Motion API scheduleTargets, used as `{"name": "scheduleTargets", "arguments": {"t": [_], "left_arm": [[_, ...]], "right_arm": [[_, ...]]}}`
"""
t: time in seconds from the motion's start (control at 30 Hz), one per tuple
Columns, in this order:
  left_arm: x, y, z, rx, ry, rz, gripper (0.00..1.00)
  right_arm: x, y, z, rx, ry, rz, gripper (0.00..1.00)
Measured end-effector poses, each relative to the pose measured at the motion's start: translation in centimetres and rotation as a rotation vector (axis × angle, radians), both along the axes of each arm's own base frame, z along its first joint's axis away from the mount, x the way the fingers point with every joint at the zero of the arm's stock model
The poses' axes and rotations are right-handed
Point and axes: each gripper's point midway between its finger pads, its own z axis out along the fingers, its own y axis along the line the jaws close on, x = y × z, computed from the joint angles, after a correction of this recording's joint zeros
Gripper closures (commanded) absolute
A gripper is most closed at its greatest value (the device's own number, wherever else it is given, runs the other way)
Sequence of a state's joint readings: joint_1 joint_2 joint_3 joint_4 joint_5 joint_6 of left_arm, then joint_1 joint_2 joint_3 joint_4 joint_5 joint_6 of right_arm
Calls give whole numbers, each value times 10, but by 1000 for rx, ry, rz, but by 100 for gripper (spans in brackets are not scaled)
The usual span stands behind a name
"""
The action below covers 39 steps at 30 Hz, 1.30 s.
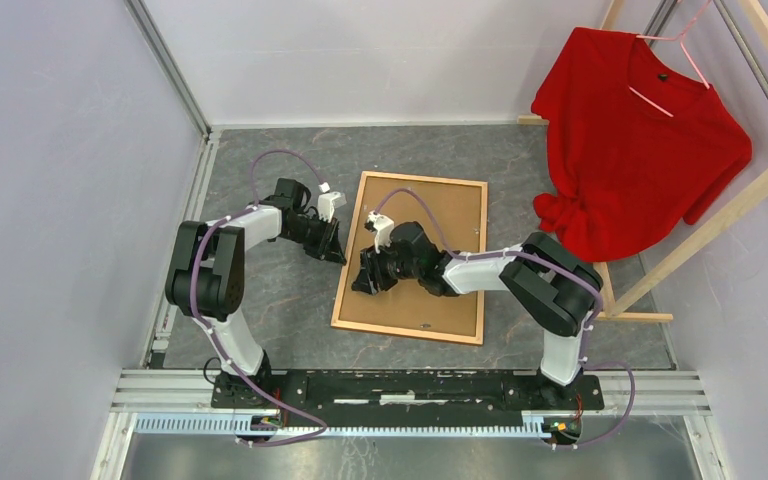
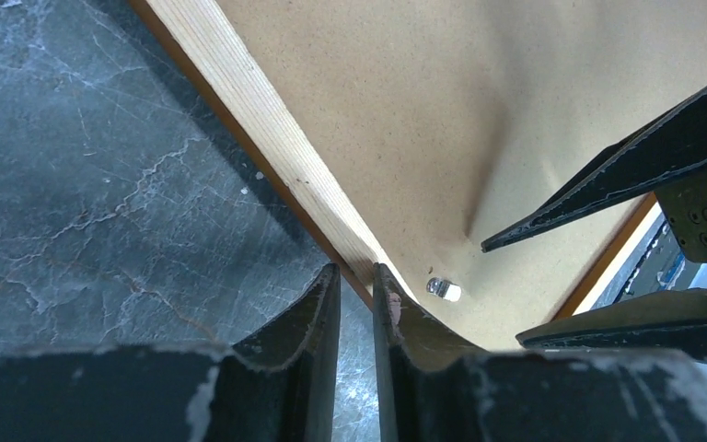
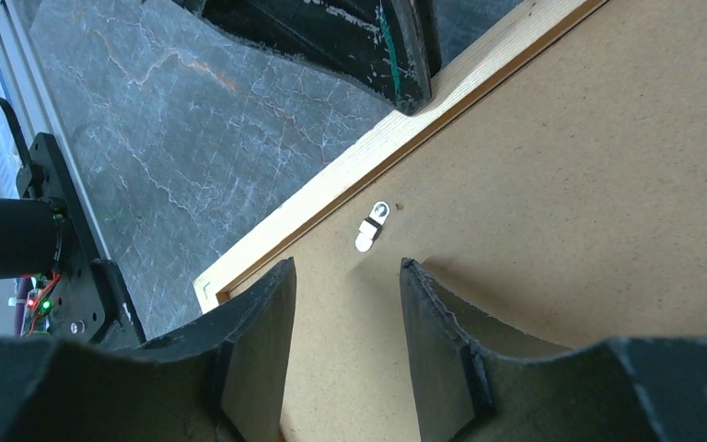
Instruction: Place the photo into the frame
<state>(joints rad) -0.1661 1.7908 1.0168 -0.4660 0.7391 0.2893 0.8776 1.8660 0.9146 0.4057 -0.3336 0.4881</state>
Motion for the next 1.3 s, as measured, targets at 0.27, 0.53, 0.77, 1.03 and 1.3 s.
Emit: {"name": "scheduleTargets", "arguments": {"t": [0.27,0.53,0.77,1.03,1.3], "left_arm": [[0,0,0,-1,1,0,76],[0,0,0,-3,2,-1,78],[0,-1,0,-4,2,-2,79],[-1,-1,1,-5,2,-2,80],[-1,-1,1,-5,1,-2,82]], "right_arm": [[-6,6,-7,3,10,25,52],[-5,14,-8,21,6,38,55],[-3,18,-9,26,15,39,57],[-3,20,-10,31,23,37,61],[-2,23,-11,40,33,34,63]]}}
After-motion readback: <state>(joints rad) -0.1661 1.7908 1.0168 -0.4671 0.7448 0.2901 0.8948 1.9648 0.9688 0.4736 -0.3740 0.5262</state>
